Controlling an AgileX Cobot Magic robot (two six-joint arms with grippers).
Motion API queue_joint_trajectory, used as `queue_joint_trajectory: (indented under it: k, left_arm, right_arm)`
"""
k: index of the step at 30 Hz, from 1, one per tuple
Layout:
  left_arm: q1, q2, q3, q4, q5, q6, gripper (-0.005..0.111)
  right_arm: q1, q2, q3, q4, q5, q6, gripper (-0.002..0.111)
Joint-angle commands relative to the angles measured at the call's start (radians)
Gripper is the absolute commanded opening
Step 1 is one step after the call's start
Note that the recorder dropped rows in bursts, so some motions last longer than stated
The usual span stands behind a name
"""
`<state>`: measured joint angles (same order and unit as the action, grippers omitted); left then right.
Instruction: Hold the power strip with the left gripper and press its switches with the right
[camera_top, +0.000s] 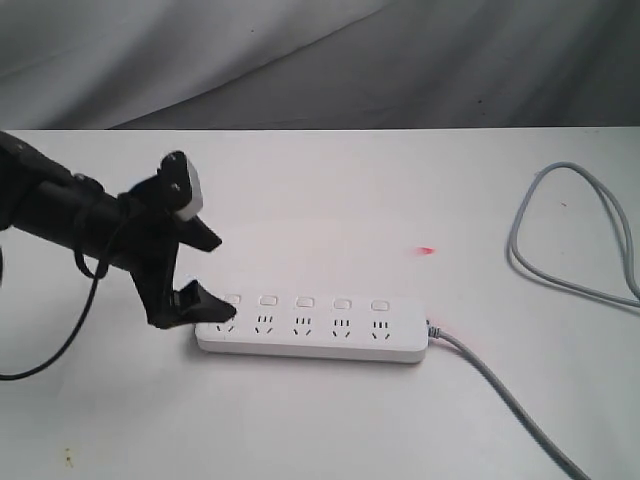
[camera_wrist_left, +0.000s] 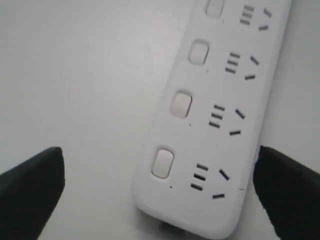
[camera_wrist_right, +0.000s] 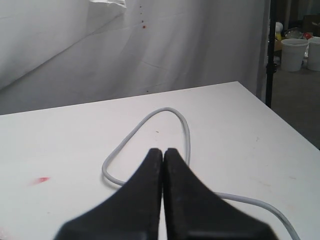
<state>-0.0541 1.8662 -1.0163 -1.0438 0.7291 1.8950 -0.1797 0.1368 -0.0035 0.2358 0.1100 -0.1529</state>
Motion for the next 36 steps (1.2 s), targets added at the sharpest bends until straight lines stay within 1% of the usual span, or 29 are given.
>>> queue_joint_trajectory:
  k: [1,4,7,10,12,15,18,21,23,26,29,30,33,34,36]
  left_arm:
    - [-0.003,-0.215,-0.002,0.086,0.047,-0.168,0.096]
    - [-0.003,-0.375,0.001,0.228,0.114,-0.328,0.096]
    - [-0.003,-0.554,0.023,0.372,0.127,-0.439,0.095]
    - [-0.003,-0.728,0.066,0.47,0.146,-0.529,0.095]
    - [-0.003,-0.84,0.104,0.516,0.18,-0.595,0.095]
    - [-0.003,-1.031,0.191,0.576,0.227,-0.764,0.095]
    - [-0.003,-1.221,0.289,0.584,0.239,-0.876,0.095]
    - [-0.003,-1.417,0.388,0.557,0.199,-0.915,0.091]
    - [-0.003,-1.547,0.443,0.527,0.146,-0.941,0.08]
    - [-0.003,-1.714,0.509,0.517,0.097,-0.981,0.056]
    - [-0.003,-1.834,0.543,0.517,0.086,-0.983,0.031]
    - [-0.003,-1.863,0.551,0.512,0.081,-0.983,0.025]
    - [-0.003,-1.866,0.558,0.478,0.068,-0.983,0.002]
    - [-0.003,-1.866,0.558,0.445,0.062,-0.983,0.0]
    - [-0.003,-1.866,0.56,0.367,0.031,-0.983,0.0]
  right_arm:
    - [-0.008,0.0,0.003,-0.008,0.003,0.005,0.0]
    - [-0.008,0.0,0.003,-0.008,0.003,0.005,0.0]
    - [-0.008,0.0,0.003,-0.008,0.003,0.005,0.0]
    - [-0.008,0.0,0.003,-0.008,0.003,0.005,0.0]
    - [-0.008,0.0,0.003,-0.008,0.003,0.005,0.0]
    - [-0.008,0.0,0.003,-0.008,0.003,0.005,0.0]
    - [-0.008,0.0,0.003,-0.008,0.003,0.005,0.0]
    - [-0.008,-0.013,0.003,-0.008,0.007,0.005,0.0]
    - [-0.008,-0.023,0.003,-0.008,0.007,0.005,0.0]
    - [-0.008,-0.027,0.003,-0.008,0.007,0.005,0.0]
    - [-0.008,-0.027,0.003,-0.008,0.007,0.005,0.0]
    - [-0.008,-0.027,0.003,-0.008,0.007,0.005,0.0]
    - [-0.008,-0.027,0.003,-0.008,0.007,0.005,0.0]
    - [-0.008,-0.029,0.003,-0.008,0.007,0.005,0.0]
    - [-0.008,-0.027,0.003,-0.008,0.007,0.005,0.0]
